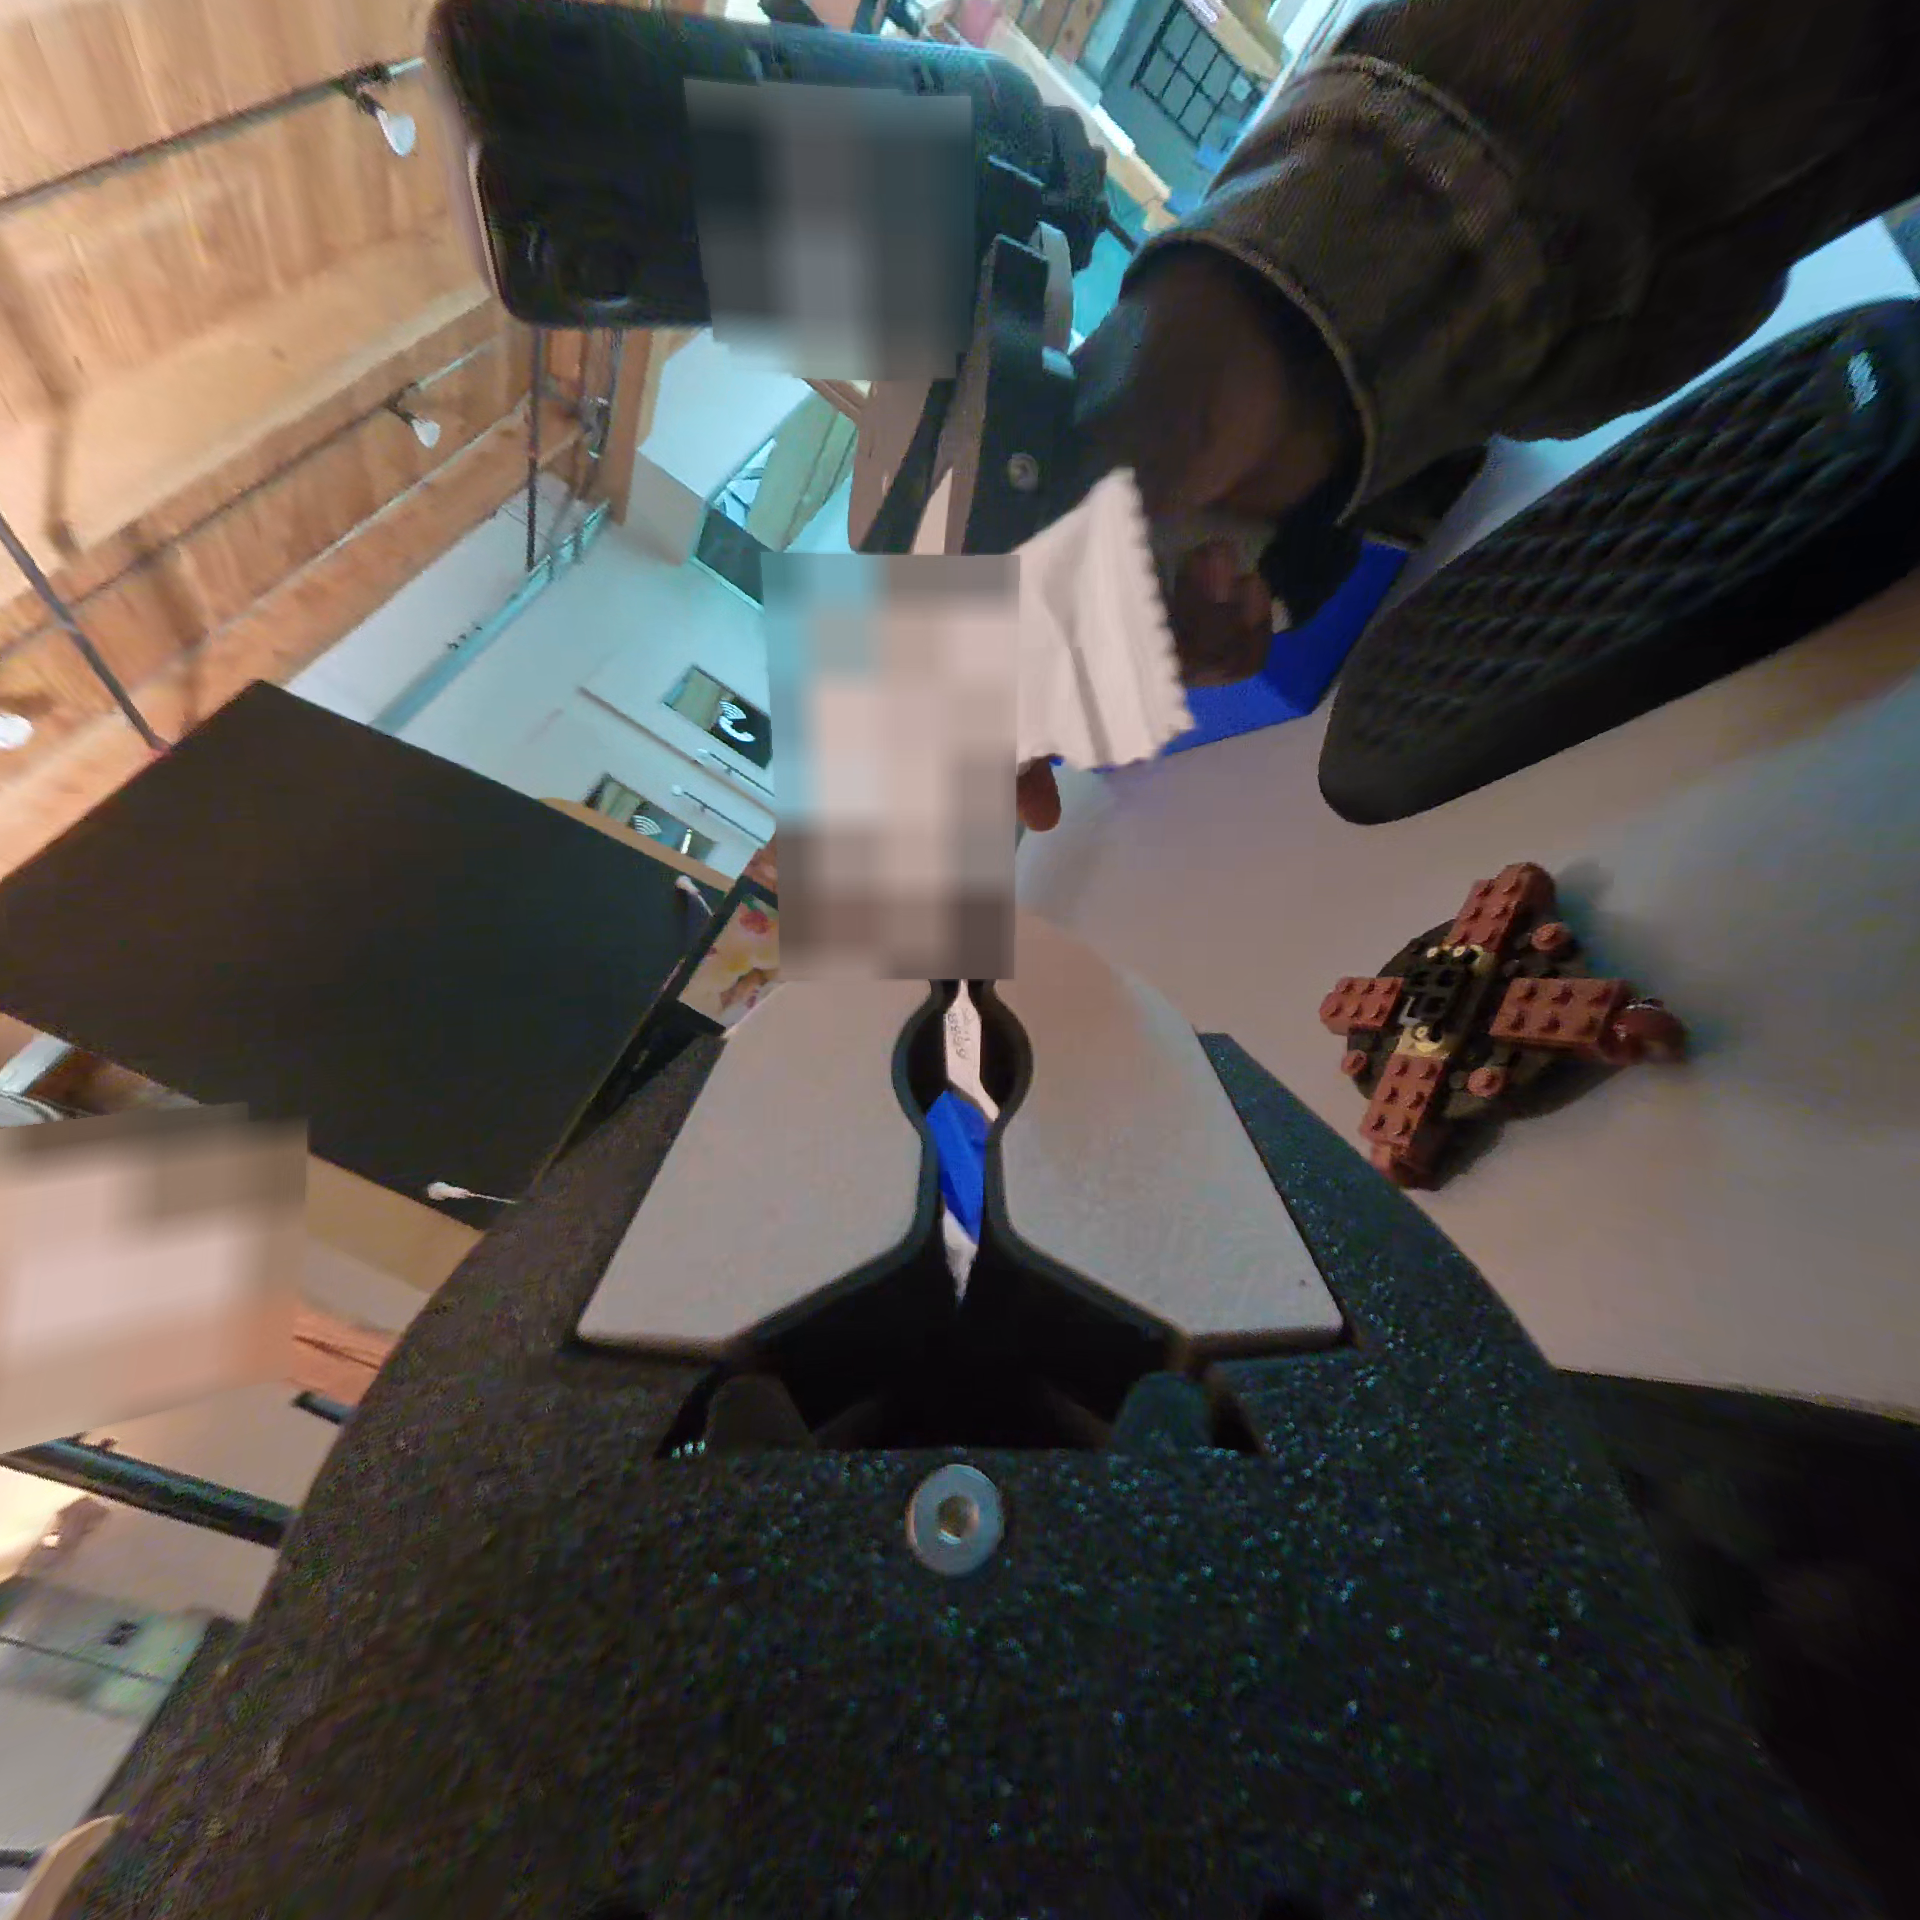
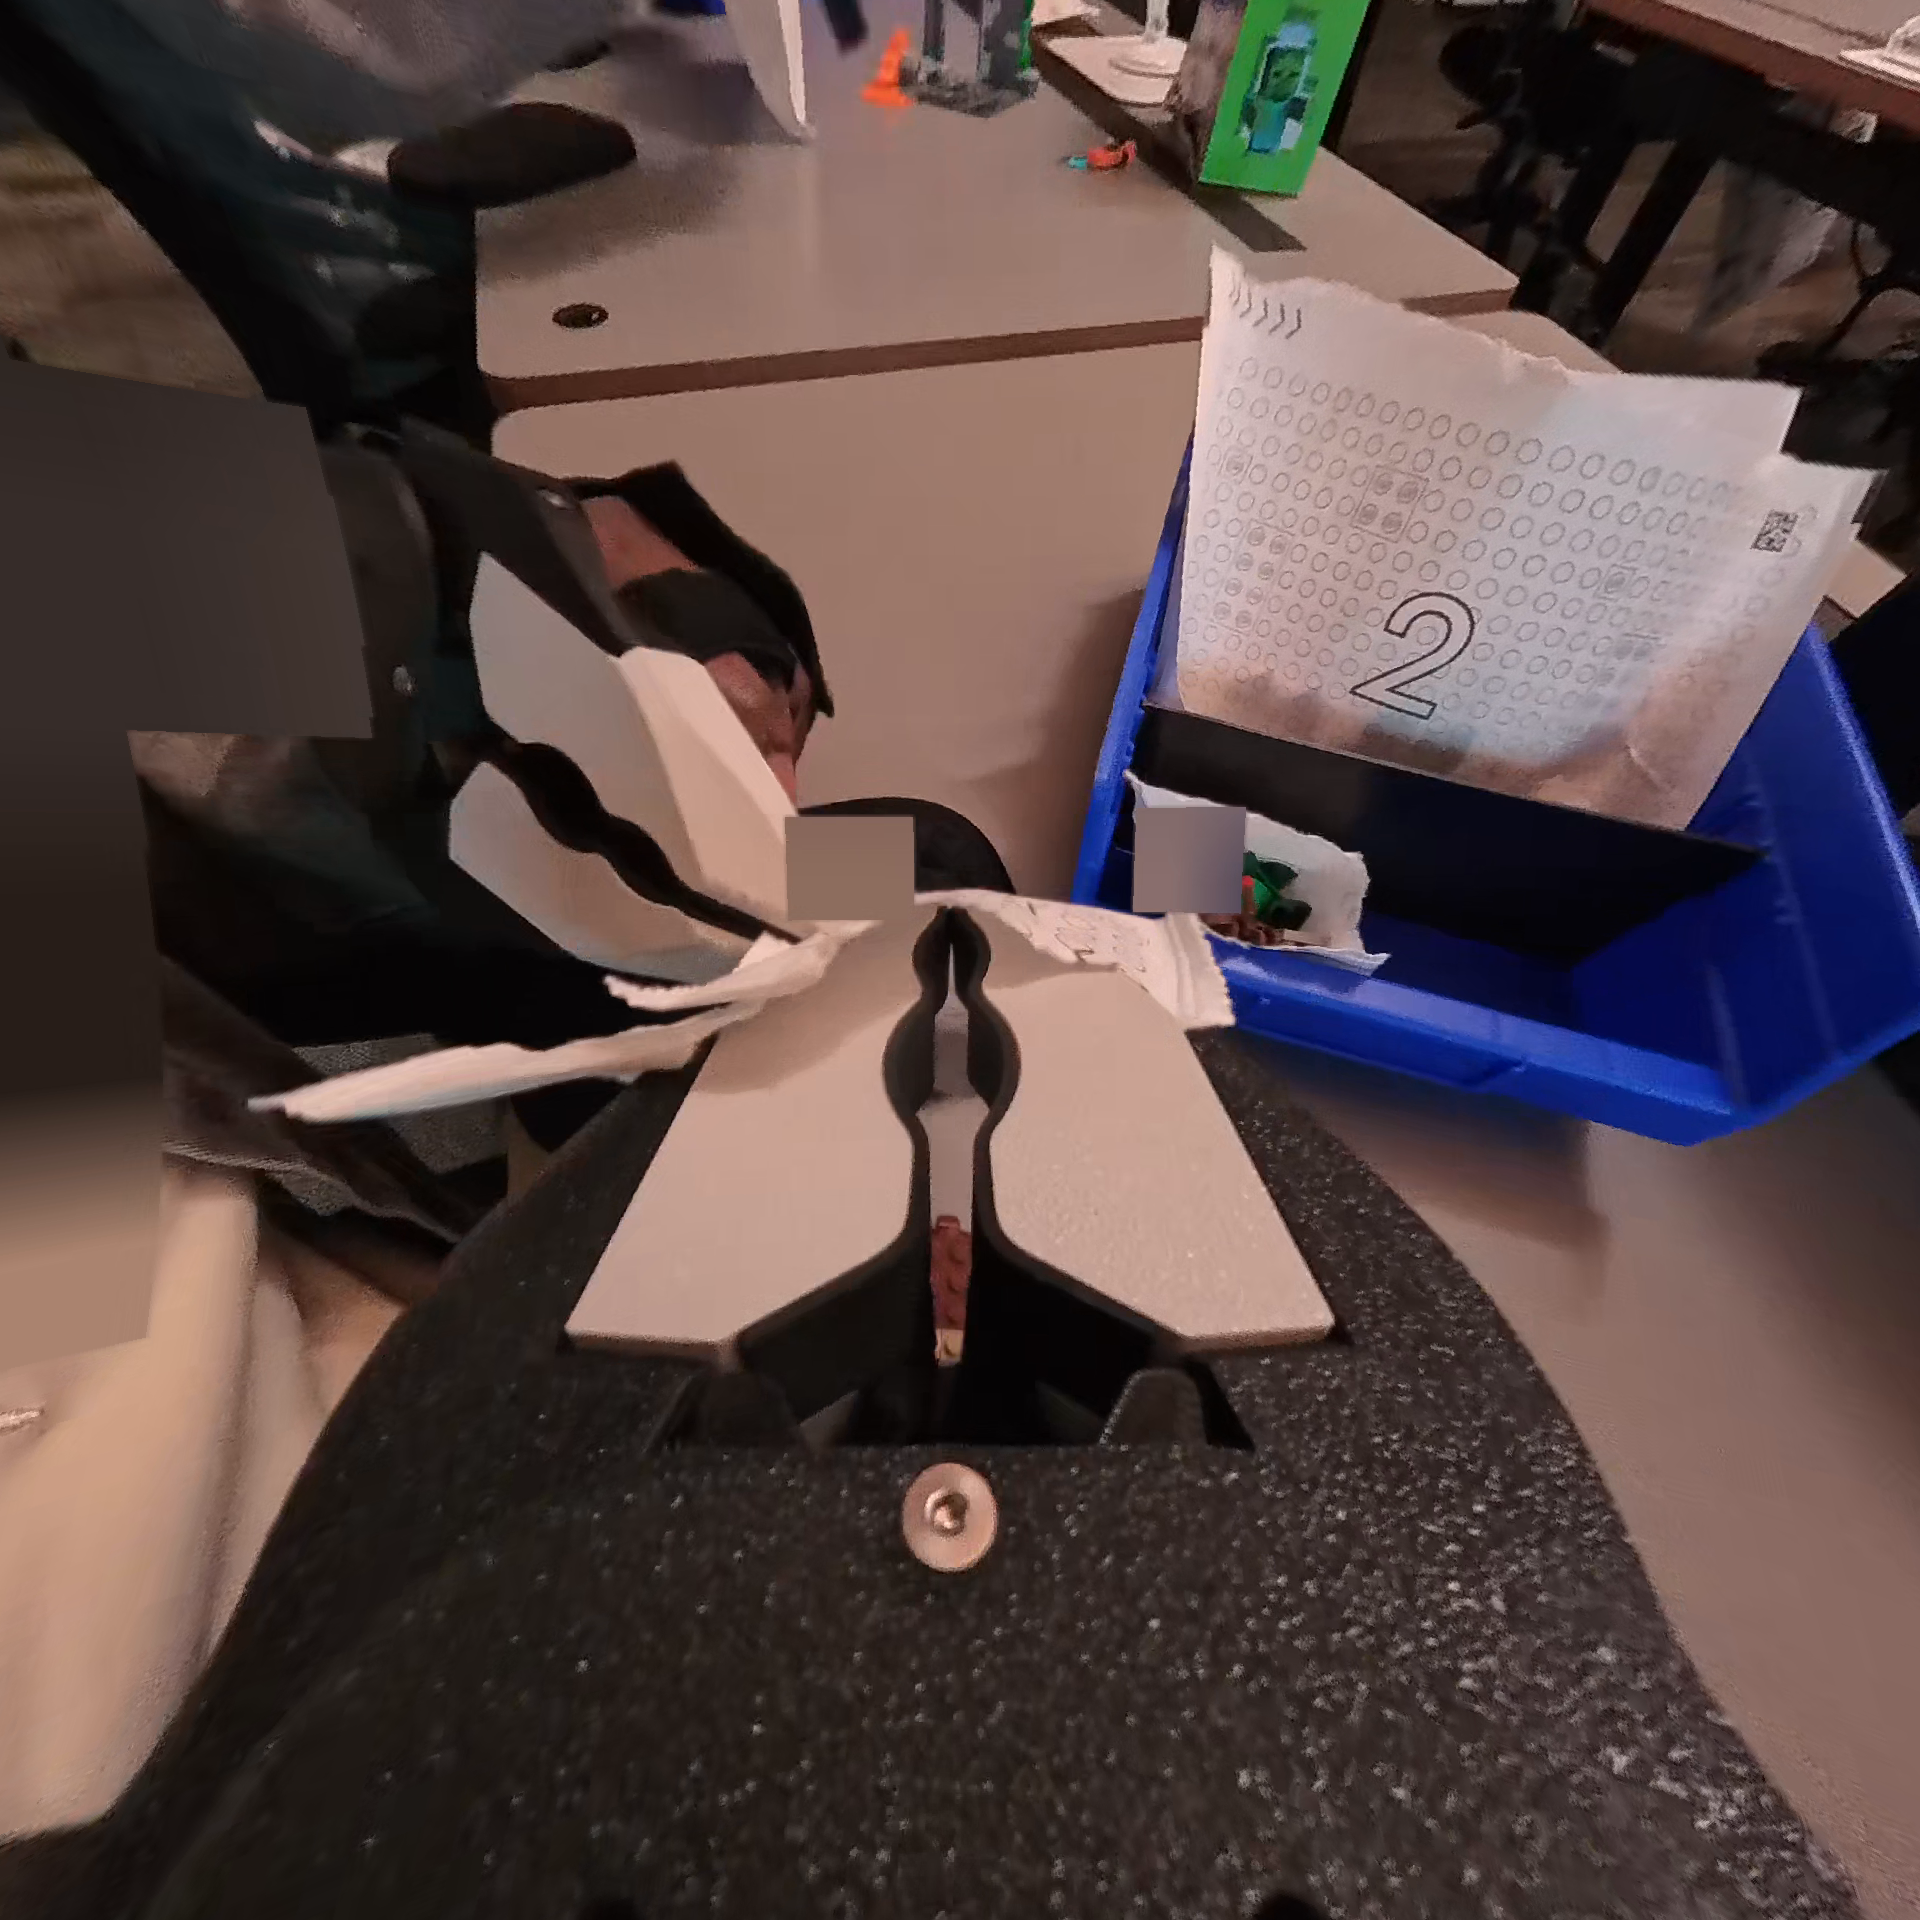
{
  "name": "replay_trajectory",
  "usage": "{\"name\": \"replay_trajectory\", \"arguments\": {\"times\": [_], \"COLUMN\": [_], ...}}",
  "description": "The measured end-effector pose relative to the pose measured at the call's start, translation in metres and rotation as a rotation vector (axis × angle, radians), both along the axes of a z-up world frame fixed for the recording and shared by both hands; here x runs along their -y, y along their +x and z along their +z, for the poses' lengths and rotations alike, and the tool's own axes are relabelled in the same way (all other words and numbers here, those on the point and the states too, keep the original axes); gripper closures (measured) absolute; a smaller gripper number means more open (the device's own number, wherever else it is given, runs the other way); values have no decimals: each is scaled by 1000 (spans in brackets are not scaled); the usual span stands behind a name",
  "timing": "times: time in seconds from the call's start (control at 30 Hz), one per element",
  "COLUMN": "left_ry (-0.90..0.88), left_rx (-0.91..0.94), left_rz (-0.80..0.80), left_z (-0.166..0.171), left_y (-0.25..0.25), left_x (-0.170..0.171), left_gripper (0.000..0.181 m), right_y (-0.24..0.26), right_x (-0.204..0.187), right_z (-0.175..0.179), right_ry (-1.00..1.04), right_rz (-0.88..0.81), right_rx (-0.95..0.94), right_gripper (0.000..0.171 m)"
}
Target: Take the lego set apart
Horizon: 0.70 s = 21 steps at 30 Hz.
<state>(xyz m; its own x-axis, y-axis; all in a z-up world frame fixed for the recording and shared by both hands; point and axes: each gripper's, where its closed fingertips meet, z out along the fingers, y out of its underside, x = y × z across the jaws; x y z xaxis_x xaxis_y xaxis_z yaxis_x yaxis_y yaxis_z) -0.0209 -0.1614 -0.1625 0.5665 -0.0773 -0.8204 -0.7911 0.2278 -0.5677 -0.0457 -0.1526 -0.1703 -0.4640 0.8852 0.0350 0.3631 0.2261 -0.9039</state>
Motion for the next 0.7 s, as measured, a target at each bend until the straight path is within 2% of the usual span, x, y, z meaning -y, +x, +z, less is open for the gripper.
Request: {"name": "replay_trajectory", "arguments": {"times": [0.2,0.33,0.5,0.7], "left_ry": [27,49,15,-9], "left_rx": [-150,-138,-136,-68], "left_rz": [28,-29,-63,-115], "left_z": [-1,3,-3,-3], "left_y": [7,16,21,25], "left_x": [-1,2,0,3], "left_gripper": [181,181,181,181], "right_y": [1,10,10,19], "right_x": [-5,5,-2,2], "right_z": [0,4,-1,4], "right_ry": [89,33,417,517], "right_rz": [-47,63,73,165], "right_rx": [-67,-144,-273,-321], "right_gripper": [167,171,171,159]}}
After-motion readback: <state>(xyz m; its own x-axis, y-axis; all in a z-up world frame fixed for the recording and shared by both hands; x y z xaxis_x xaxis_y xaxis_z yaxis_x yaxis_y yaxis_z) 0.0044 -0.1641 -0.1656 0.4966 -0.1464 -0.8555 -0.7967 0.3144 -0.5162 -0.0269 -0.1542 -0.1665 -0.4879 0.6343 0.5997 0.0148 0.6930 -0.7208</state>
